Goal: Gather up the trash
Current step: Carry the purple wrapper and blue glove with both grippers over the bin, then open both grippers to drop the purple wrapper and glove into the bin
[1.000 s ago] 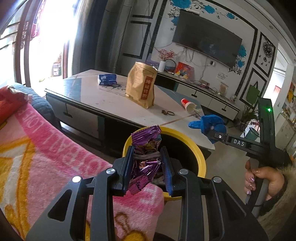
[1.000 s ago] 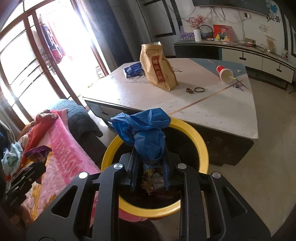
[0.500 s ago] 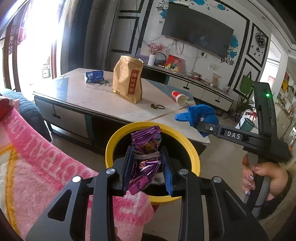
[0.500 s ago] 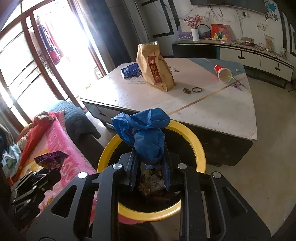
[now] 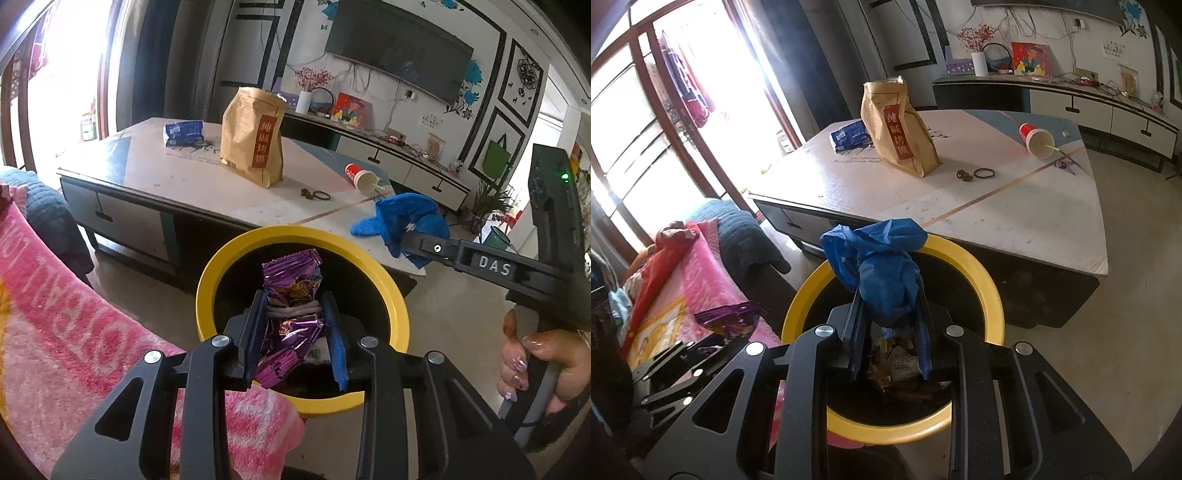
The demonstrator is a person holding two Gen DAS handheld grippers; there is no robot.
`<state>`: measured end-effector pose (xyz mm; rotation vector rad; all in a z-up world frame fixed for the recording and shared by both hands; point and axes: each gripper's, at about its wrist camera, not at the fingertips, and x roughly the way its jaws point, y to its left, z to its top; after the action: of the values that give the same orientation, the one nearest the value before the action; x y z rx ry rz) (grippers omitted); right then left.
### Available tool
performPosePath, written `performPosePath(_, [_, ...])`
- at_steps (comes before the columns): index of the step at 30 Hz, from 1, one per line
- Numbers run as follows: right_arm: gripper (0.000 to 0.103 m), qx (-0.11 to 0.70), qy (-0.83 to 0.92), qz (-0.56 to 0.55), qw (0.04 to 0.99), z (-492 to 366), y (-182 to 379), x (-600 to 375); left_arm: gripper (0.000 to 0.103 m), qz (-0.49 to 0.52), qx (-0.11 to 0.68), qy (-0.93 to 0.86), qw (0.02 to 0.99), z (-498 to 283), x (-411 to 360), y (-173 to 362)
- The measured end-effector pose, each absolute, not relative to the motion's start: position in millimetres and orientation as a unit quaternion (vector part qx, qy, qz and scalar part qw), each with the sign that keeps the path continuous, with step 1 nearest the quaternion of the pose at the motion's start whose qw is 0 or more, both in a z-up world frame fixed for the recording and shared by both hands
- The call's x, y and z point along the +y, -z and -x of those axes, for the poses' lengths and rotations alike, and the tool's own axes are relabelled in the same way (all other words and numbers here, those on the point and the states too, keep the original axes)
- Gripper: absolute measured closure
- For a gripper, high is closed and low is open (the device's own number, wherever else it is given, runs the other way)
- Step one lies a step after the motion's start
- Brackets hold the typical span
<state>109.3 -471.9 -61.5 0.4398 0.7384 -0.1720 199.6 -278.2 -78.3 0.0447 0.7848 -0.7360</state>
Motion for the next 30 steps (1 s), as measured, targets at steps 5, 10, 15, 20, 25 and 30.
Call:
performPosePath(5, [0.076, 0.355, 0.085, -0.215, 0.906, -111, 63, -474, 0.070, -0.022, 0.380, 0.354, 0.854, -205, -285, 84])
performPosePath(10, [0.066, 0.353, 0.089, -0.216, 0.906, -109, 64, -475, 0.052, -0.023, 0.388, 0.352, 0.852, -210, -292, 87])
performPosePath(15, [0.058, 0.352, 0.096, -0.218, 0.905, -107, 64, -479, 0.023, -0.028, 0.388, 0.351, 0.852, -210, -294, 86])
performPosePath(20, [0.047, 0.345, 0.103, -0.221, 0.906, -98, 62, -484, 0.008, -0.025, 0.384, 0.350, 0.854, -206, -289, 81])
performPosePath(25, [0.034, 0.334, 0.112, -0.225, 0.908, -86, 54, -487, 0.007, -0.024, 0.377, 0.337, 0.862, -203, -277, 73])
performPosePath(30, [0.022, 0.325, 0.116, -0.215, 0.914, -73, 47, -482, 0.007, -0.027, 0.365, 0.312, 0.877, -198, -259, 59])
